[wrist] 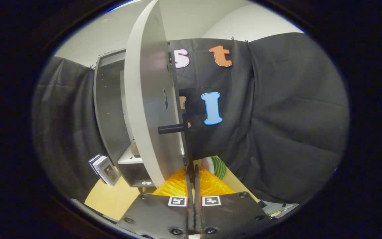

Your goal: Open the shoe cabinet door, grab the shoes and put them into the shoe cabinet, then close the shoe cabinet door.

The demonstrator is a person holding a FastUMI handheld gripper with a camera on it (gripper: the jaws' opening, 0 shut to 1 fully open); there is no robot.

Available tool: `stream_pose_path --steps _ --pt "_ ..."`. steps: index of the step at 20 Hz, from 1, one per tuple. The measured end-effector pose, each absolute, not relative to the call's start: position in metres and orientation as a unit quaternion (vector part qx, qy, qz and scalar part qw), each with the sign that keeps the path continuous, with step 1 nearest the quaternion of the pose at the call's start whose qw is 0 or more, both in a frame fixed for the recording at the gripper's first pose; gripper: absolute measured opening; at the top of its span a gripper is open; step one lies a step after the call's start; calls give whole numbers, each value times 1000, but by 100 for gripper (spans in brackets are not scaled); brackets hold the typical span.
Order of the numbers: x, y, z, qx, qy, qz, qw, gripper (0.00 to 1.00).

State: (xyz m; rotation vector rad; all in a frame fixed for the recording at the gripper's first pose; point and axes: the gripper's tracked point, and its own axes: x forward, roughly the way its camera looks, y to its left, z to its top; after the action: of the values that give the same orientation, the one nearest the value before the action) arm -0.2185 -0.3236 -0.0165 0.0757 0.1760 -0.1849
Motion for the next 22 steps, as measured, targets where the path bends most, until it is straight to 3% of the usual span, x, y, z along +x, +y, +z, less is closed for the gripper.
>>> stream_pose_path --steps 13,22 --pt "-253 -375 -41 59 86 -126 987 2" --pt "-253 -360 -55 42 90 -65 993 2"
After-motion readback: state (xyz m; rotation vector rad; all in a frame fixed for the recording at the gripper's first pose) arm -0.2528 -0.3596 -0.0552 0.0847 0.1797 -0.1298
